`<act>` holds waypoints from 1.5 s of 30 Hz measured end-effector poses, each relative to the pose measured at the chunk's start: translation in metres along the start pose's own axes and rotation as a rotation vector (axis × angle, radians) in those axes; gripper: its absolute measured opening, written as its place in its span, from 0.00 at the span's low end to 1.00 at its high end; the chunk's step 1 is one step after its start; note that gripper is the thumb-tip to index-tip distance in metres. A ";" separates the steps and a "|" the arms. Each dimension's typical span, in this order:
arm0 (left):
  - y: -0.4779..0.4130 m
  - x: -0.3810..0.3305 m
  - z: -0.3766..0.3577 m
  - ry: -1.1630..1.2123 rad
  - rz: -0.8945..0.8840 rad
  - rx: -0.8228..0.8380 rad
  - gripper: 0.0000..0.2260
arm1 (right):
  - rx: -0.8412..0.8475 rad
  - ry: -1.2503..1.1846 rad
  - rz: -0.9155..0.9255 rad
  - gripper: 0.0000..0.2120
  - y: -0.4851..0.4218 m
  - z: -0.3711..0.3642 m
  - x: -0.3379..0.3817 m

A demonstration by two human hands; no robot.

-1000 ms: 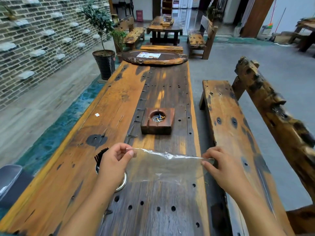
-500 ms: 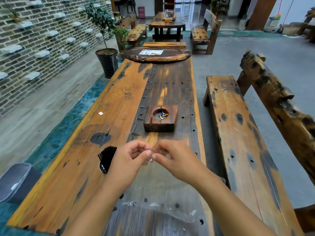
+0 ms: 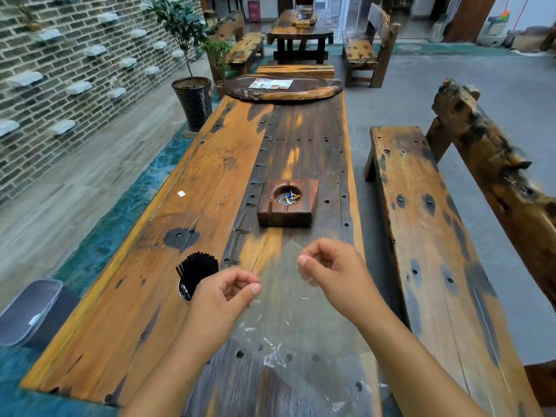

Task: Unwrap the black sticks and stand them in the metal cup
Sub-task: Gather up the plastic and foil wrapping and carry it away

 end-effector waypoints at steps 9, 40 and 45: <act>0.003 0.014 -0.003 -0.238 0.005 0.078 0.08 | -0.079 -0.029 -0.025 0.07 -0.005 0.024 -0.007; 0.023 -0.016 0.037 0.020 -0.070 -0.089 0.07 | 0.401 0.143 0.245 0.06 0.006 -0.079 0.038; 0.056 0.010 0.119 0.094 -0.006 -0.381 0.09 | 0.487 0.160 0.265 0.08 0.001 -0.125 0.051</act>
Point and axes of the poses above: each hand's wrist, its own y-axis away from the middle knuckle, its own z-axis out of the back of the hand, x = y × z, the point moved 9 cm from there along -y, towards the middle knuckle, and after that the axes turned 7 degrees about z, right-handed, at the moved point
